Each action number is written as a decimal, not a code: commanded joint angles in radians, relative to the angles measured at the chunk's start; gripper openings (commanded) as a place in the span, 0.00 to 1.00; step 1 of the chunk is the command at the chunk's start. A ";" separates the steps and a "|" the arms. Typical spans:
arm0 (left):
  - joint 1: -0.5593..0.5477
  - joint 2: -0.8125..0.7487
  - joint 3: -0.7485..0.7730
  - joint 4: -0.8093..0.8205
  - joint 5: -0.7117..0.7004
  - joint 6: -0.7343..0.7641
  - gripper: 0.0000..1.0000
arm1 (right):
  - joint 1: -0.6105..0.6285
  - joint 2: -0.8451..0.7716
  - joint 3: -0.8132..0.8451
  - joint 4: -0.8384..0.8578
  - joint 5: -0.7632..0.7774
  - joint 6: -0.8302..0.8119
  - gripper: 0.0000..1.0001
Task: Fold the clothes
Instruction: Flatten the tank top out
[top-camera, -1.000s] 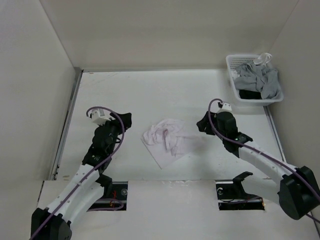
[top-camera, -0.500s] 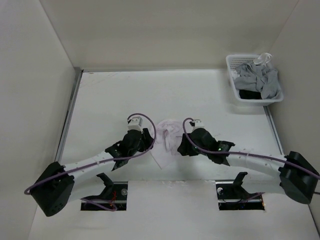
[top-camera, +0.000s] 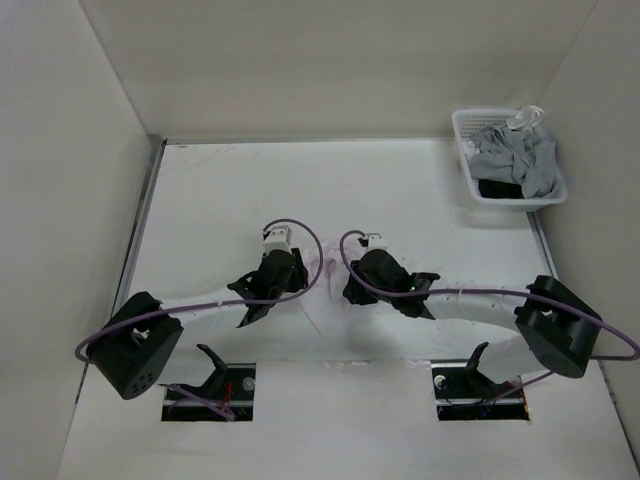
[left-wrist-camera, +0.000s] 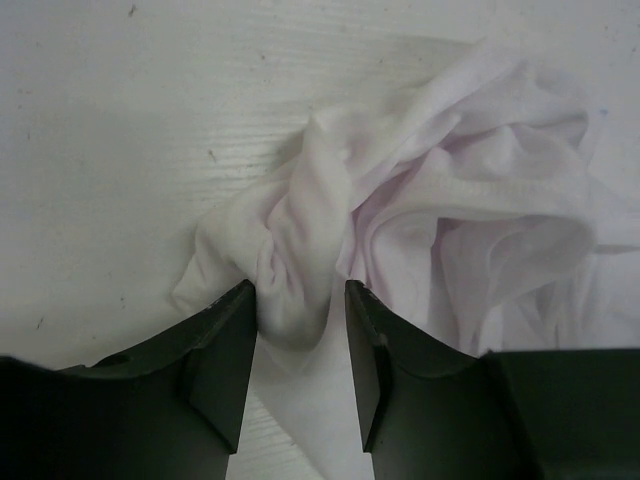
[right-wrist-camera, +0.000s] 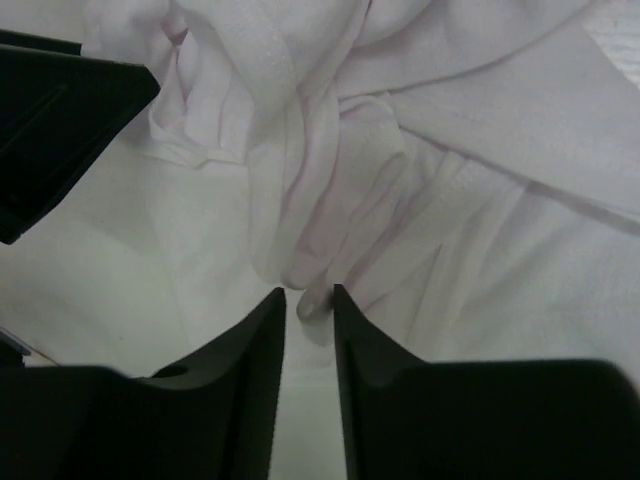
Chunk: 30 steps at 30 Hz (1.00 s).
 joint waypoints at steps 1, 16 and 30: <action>-0.004 0.018 0.050 0.081 -0.012 0.027 0.36 | 0.008 0.036 0.044 0.044 0.030 -0.010 0.27; 0.002 0.023 0.059 0.096 0.055 -0.016 0.26 | 0.007 0.018 0.055 0.004 0.050 -0.007 0.06; 0.133 -0.431 0.291 -0.070 0.120 -0.094 0.03 | 0.010 -0.613 0.397 -0.241 0.219 -0.269 0.04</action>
